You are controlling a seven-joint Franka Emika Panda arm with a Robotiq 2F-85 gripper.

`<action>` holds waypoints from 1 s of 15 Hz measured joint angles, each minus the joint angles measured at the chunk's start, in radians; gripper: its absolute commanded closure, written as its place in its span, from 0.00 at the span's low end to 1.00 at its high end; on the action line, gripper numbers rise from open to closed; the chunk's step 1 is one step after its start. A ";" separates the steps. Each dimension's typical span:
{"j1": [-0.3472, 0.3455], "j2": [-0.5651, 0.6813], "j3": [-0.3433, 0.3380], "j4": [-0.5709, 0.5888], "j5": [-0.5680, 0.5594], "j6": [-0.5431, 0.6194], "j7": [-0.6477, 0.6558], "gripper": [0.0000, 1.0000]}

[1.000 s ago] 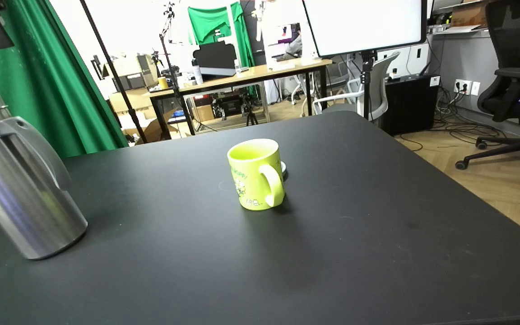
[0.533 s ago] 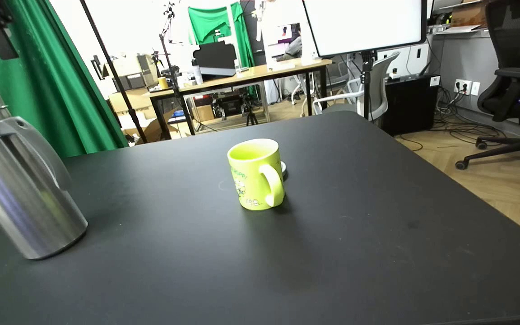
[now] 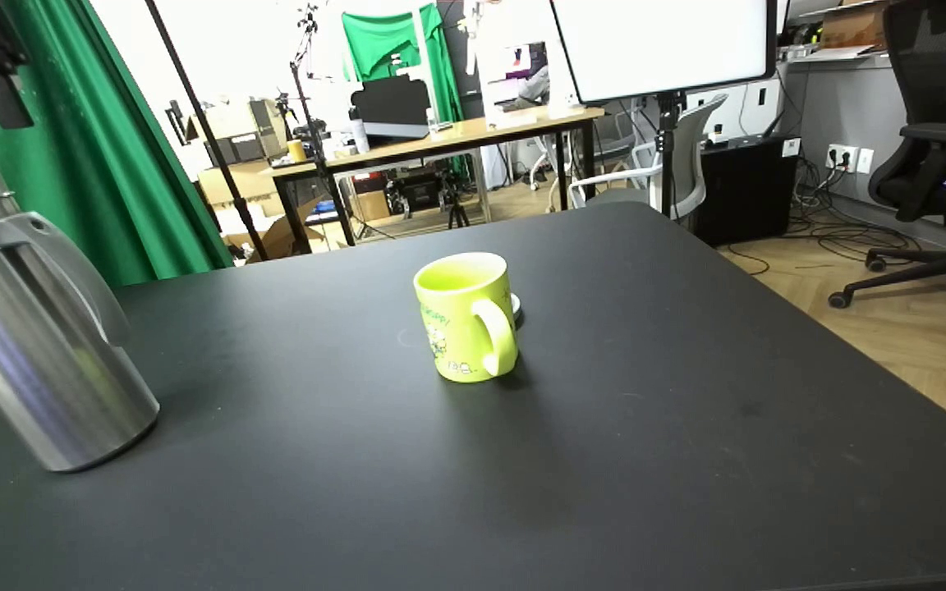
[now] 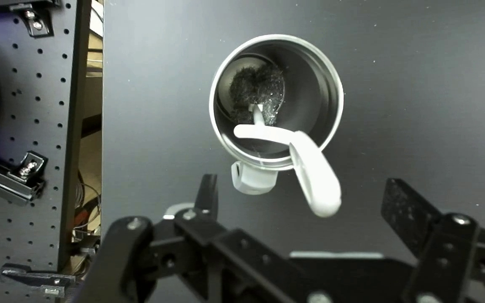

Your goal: Clean the inside of the flask using the bottle brush

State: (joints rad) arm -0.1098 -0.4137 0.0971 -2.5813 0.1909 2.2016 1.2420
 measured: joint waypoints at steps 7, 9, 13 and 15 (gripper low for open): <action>0.012 0.029 0.012 0.024 -0.018 0.001 0.000 0.69; 0.020 0.029 0.015 0.029 -0.018 0.001 0.000 0.81; 0.043 0.029 0.021 0.037 -0.018 -0.006 0.000 1.00; 0.057 0.023 0.029 0.047 -0.019 -0.030 -0.001 0.96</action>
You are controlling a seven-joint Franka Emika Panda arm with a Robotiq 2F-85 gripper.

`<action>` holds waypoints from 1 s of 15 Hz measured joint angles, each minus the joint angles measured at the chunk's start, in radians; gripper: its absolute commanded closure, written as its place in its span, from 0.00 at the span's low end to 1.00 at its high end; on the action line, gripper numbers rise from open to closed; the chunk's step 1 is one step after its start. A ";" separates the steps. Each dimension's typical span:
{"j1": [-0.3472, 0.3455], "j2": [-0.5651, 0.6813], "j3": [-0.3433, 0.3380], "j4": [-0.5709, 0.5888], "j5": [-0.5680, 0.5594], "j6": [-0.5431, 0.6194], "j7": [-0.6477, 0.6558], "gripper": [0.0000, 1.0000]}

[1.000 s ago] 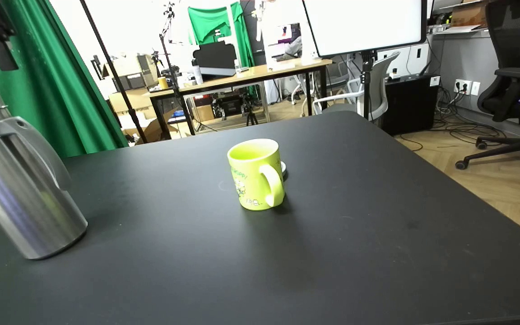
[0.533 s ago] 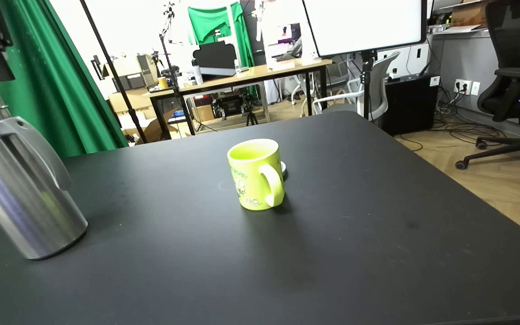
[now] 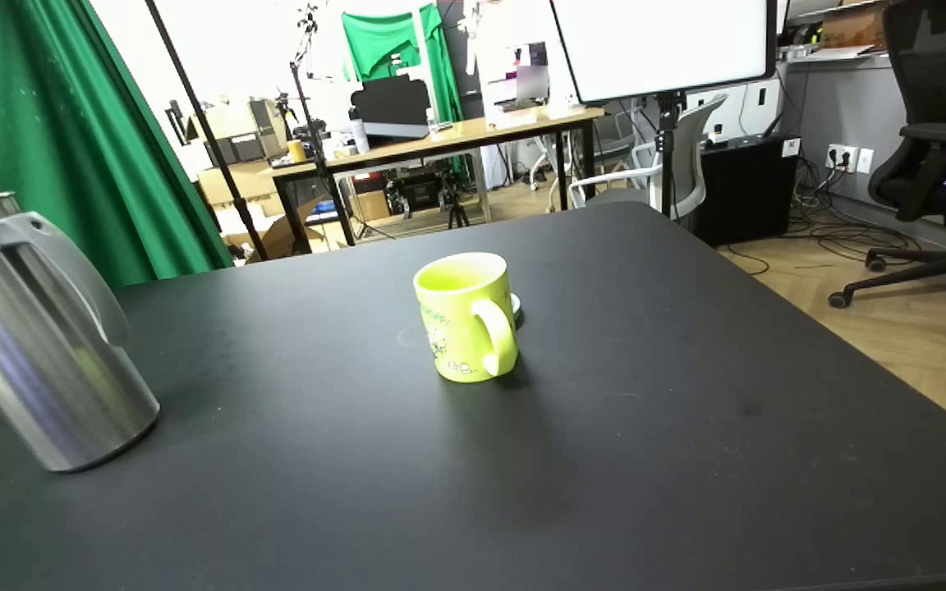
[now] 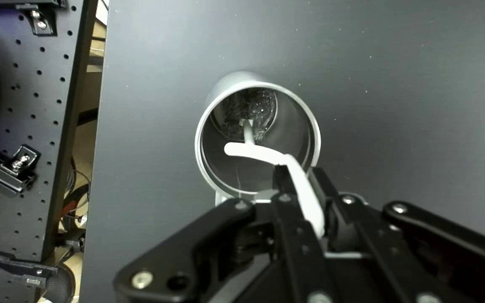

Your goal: Clean the inside of the flask using the bottle brush

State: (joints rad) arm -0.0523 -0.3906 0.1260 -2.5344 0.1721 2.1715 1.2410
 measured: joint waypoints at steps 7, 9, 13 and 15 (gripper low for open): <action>0.067 -0.150 0.063 0.046 -0.022 -0.200 -0.004 0.96; 0.081 -0.204 0.085 0.057 -0.032 -0.245 -0.005 0.96; 0.082 -0.276 0.100 0.059 -0.055 -0.263 -0.010 0.96; 0.064 -0.283 0.100 0.051 -0.077 -0.237 -0.015 0.96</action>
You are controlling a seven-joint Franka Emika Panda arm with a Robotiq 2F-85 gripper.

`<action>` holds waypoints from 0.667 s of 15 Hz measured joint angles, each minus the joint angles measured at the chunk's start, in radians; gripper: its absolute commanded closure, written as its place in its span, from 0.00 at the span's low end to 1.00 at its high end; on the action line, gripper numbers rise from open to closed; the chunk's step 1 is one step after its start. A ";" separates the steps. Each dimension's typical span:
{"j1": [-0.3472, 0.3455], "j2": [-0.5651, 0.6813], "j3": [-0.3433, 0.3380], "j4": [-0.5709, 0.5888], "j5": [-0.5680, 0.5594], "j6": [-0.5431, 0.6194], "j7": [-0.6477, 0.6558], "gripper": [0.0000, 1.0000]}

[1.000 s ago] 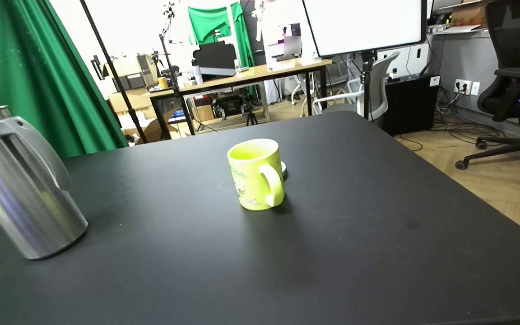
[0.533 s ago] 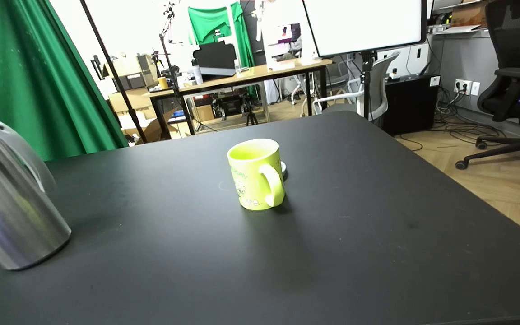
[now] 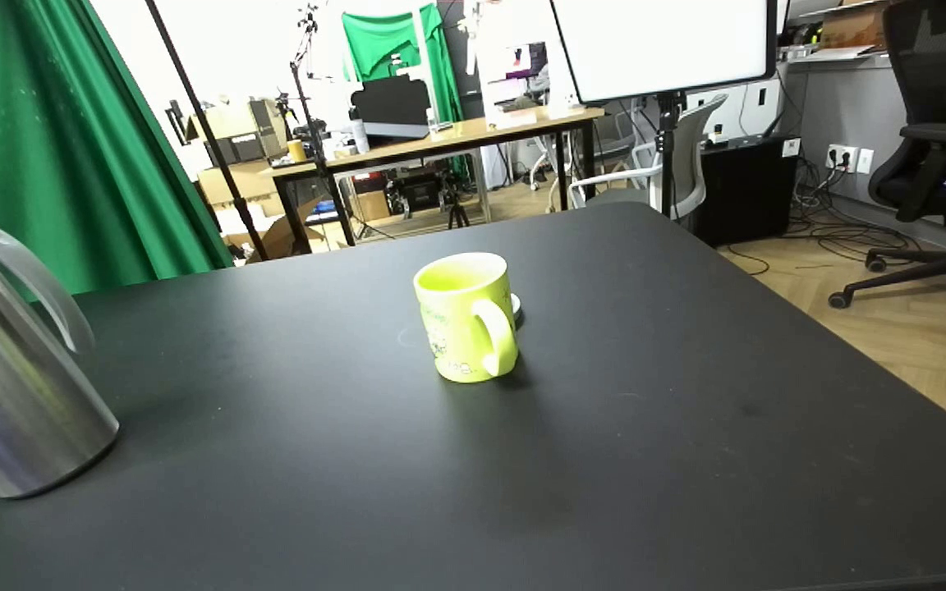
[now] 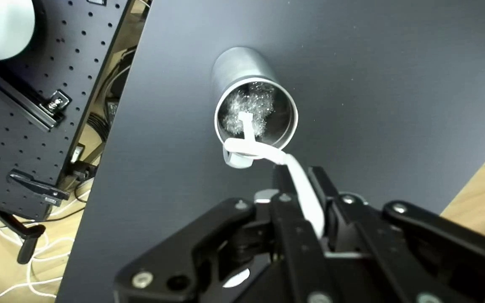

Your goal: Clean the inside of the flask using the bottle brush

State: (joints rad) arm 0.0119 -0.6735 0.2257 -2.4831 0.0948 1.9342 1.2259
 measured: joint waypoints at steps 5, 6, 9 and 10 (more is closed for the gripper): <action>-0.047 0.031 -0.030 -0.073 -0.005 0.186 -0.061 0.96; -0.053 0.047 -0.038 -0.088 -0.004 0.222 -0.073 0.96; -0.061 0.100 -0.053 -0.108 0.001 0.294 -0.099 0.96; -0.061 0.111 -0.058 -0.108 0.005 0.302 -0.106 0.96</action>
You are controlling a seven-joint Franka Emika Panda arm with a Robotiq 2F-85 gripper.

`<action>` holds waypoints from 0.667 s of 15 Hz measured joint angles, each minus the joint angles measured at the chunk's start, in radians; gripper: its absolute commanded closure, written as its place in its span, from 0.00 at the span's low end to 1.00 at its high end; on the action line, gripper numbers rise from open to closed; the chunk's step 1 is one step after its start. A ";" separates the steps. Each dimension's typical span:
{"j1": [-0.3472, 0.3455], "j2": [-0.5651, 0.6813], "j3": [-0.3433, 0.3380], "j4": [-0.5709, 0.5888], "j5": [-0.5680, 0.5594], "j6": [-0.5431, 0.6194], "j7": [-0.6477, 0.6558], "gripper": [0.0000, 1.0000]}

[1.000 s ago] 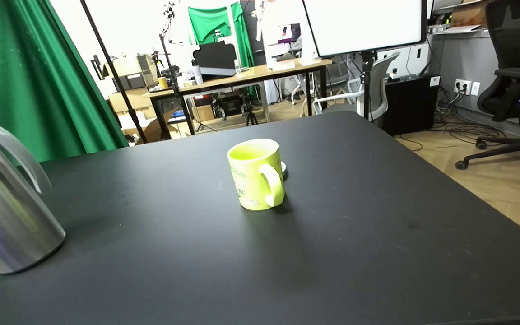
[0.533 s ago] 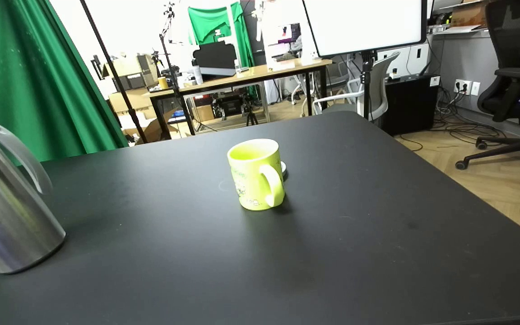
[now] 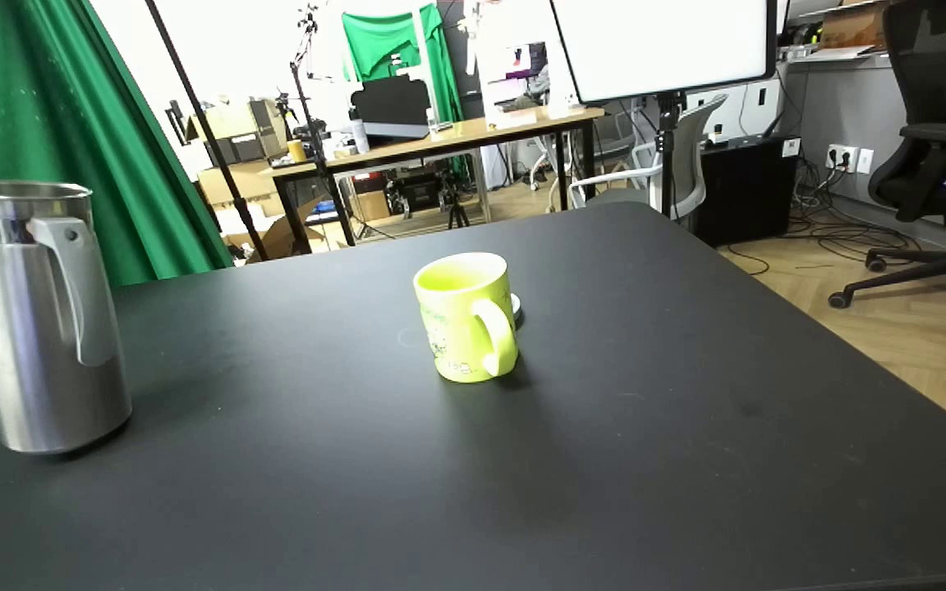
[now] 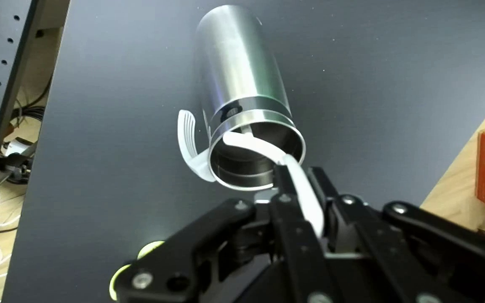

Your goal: Clean the inside of the flask using the bottle brush

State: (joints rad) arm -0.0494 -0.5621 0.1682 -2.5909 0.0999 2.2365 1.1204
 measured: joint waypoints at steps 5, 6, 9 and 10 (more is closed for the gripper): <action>0.008 0.074 -0.003 -0.005 0.025 0.037 -0.031 0.96; 0.012 0.087 -0.003 -0.005 0.034 0.043 -0.040 0.96; 0.025 0.123 -0.003 -0.004 0.043 0.062 -0.051 0.96; 0.027 0.132 -0.003 -0.003 0.043 0.068 -0.052 0.96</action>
State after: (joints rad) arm -0.0224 -0.4305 0.1648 -2.5941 0.1425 2.3047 1.0680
